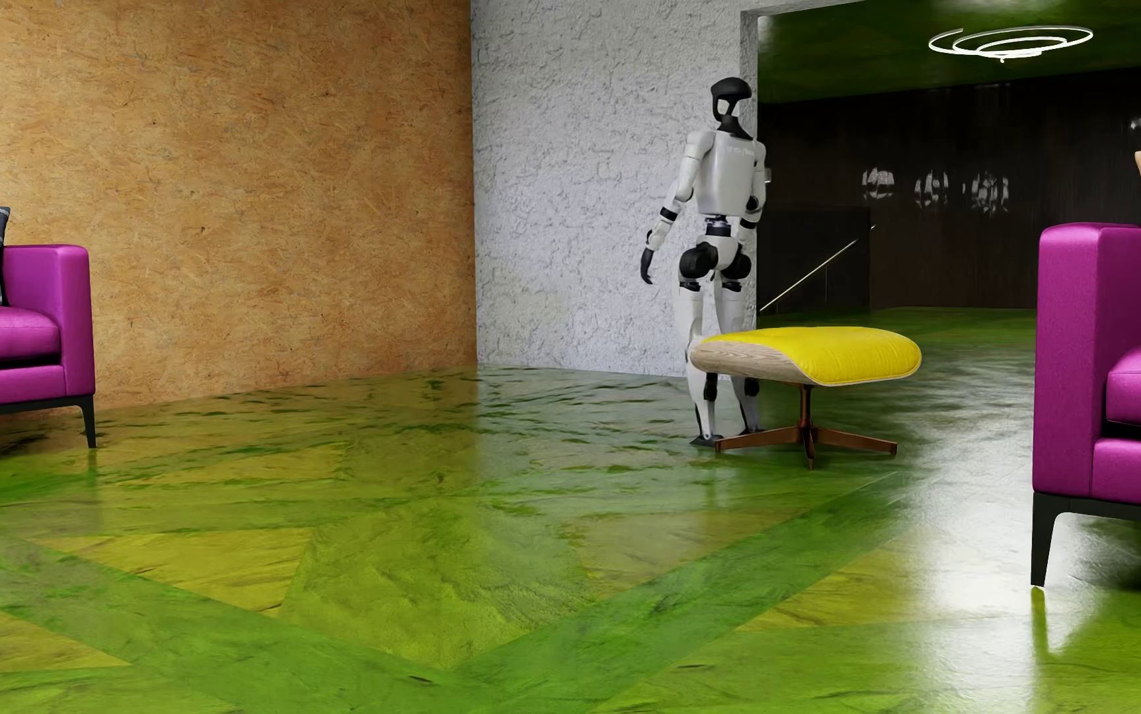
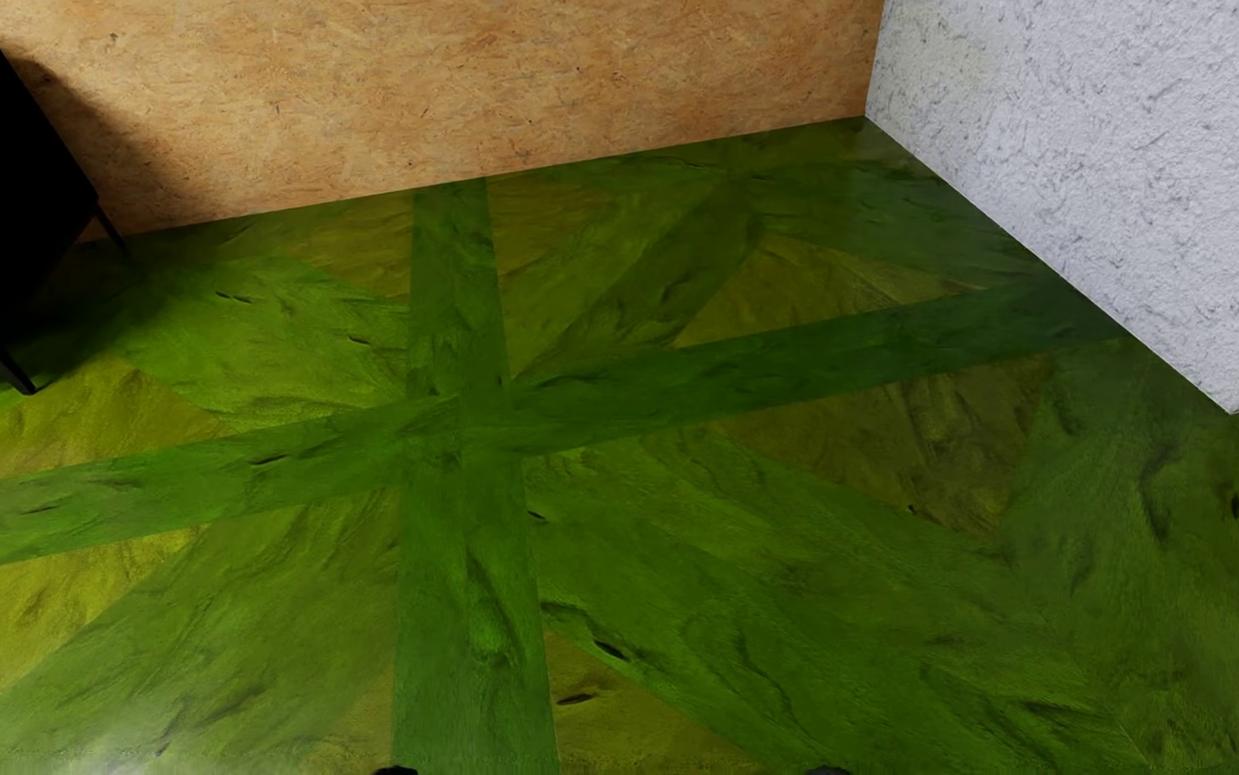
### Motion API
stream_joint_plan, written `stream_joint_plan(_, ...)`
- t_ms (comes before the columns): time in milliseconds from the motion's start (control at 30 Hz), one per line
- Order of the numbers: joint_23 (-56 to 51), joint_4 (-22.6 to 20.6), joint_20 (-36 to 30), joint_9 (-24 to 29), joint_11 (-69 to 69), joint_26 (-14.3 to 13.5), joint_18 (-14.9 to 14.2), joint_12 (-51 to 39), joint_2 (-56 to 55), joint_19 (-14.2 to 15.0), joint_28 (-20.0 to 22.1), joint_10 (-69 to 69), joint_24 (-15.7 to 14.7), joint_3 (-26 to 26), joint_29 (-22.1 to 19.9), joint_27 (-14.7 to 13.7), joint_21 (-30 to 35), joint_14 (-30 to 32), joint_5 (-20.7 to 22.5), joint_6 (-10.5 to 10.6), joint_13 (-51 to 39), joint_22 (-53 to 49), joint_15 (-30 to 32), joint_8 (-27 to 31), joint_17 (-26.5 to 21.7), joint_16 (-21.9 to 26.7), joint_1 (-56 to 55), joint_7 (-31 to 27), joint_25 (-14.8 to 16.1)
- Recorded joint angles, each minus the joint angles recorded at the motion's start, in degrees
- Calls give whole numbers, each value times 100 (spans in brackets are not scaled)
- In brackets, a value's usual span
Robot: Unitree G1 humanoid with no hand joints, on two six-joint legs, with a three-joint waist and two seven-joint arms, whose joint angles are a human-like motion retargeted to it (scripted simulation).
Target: Sit on the chair
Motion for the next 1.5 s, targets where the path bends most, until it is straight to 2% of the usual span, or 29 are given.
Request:
stream_joint_plan(100,-25,-22,-336,199,432,17,55,-286,-354,-92,-65,338,73,7,-25,82,210,-12,-17,1,-279,-168,-77,51,-15,-20,-357,-66,33)
stream_joint_plan(133,-99,-6,-455,444,629,18,69,-525,-435,-63,-62,398,142,17,5,65,370,28,-18,-5,-462,-190,-108,48,-12,-27,-387,-98,-6)
stream_joint_plan(233,-448,69,-915,942,1727,89,12,-1202,-1509,8,-32,1778,161,97,167,54,959,-248,-160,-20,-1182,-502,-255,329,-75,-22,-1635,-276,-135)
stream_joint_plan(300,-1030,211,-1195,1416,2598,63,-135,-1708,-2441,227,12,2827,156,125,285,-48,1552,-480,-337,-1,-1788,-951,-397,512,-255,62,-2663,-347,-277)
stream_joint_plan(400,-1983,374,-1823,2285,3959,-83,-229,-2465,-3695,322,179,4350,182,109,419,-274,2665,-867,-463,1,-2829,-1631,-691,734,-584,285,-3983,-402,-578)
stream_joint_plan(467,-2438,472,-2213,2773,4854,-195,-285,-2931,-4614,362,110,5323,292,93,470,-352,3369,-1075,-467,-14,-3559,-2211,-856,954,-750,592,-4928,-494,-723)
stream_joint_plan(500,-2733,508,-2410,3036,5316,-328,-327,-3196,-5074,433,-108,5802,427,94,580,-471,3688,-1177,-504,-28,-3956,-2690,-954,1060,-888,841,-5392,-553,-840)
stream_joint_plan(533,-3123,557,-2600,3266,5776,-425,-399,-3428,-5528,520,-211,6291,378,97,657,-645,4050,-1281,-545,-31,-4348,-3260,-1052,1159,-1083,1166,-5854,-625,-950)
stream_joint_plan(567,-3571,622,-2738,3490,6234,-485,-479,-3633,-5959,573,-20,6763,187,106,580,-693,4414,-1386,-553,-51,-4740,-3913,-1151,1262,-1313,1573,-6290,-702,-916)
stream_joint_plan(633,-4633,746,-2945,3893,7107,-632,-588,-4136,-6775,692,301,7697,-207,140,-224,-659,4940,-1539,-567,-73,-5409,-5102,-1326,1450,-1953,2402,-7159,-823,-570)
stream_joint_plan(700,-5558,775,-3280,4269,7926,-756,-722,-4704,-7545,837,902,8498,-637,141,-1255,-604,5238,-1651,-634,-59,-5943,-5963,-1489,1648,-2639,3047,-7965,-971,-112)
stream_joint_plan(733,-5990,792,-3418,4412,8318,-888,-807,-4912,-7916,880,1318,8863,-876,134,-1783,-674,5282,-1707,-656,-82,-6047,-6367,-1550,1748,-2963,3326,-8322,-1034,49)
stream_joint_plan(767,-6418,828,-3432,4527,8690,-1014,-886,-4975,-8251,928,1657,9231,-1083,121,-2234,-730,5178,-1744,-655,-101,-5991,-6823,-1615,1846,-3262,3644,-8662,-1104,164)
stream_joint_plan(833,-6904,869,-3218,4754,9377,-1247,-984,-4850,-8771,1012,2111,9939,-1302,108,-2908,-843,4593,-1838,-655,-106,-5567,-7669,-1761,1994,-3674,4188,-9243,-1244,165)
stream_joint_plan(900,-7274,923,-2777,4895,9941,-1420,-1063,-4447,-9149,1077,2508,10511,-1365,92,-3216,-906,3990,-1902,-674,-101,-5118,-8188,-1846,2107,-3919,4482,-9640,-1352,149)
stream_joint_plan(933,-7384,957,-2558,4947,10145,-1470,-1083,-4239,-9245,1096,2572,10725,-1370,86,-3285,-925,3751,-1893,-669,-108,-4925,-8341,-1856,2143,-3970,4578,-9743,-1385,149)
stream_joint_plan(1033,-7390,972,-2150,4899,10536,-1409,-1054,-3772,-9277,1125,2482,11122,-1228,117,-3223,-861,3156,-1777,-688,-112,-4307,-8313,-1796,2224,-3910,4427,-9782,-1431,60)
stream_joint_plan(1167,-6674,993,-1681,4662,10657,-1153,-964,-3126,-8768,1116,1940,11257,-953,124,-2596,-738,2316,-1499,-754,-159,-3491,-7635,-1560,2178,-3232,3797,-9329,-1441,-108)
stream_joint_plan(1267,-5861,1031,-1093,4390,10654,-974,-918,-2470,-8225,1086,1533,11251,-610,144,-2125,-661,1676,-1415,-822,-185,-2832,-6851,-1475,2107,-2456,2909,-8790,-1408,-259)
stream_joint_plan(1333,-5358,1044,-644,4165,10649,-937,-876,-2023,-7901,1077,1406,11251,-349,162,-1885,-638,1365,-1391,-858,-170,-2523,-6334,-1443,2072,-1966,2219,-8468,-1384,-318)
stream_joint_plan(1433,-4647,1007,-86,3856,10561,-845,-797,-1594,-7506,1036,1508,11187,-175,198,-1725,-607,965,-1345,-855,-129,-2166,-5534,-1373,2025,-1348,1166,-8111,-1363,-356)
stream_joint_plan(1500,-4279,927,-21,3687,10511,-776,-707,-1525,-7295,998,1593,11160,-121,221,-1677,-565,847,-1299,-832,-92,-2039,-5134,-1327,2003,-1106,771,-7953,-1355,-299)
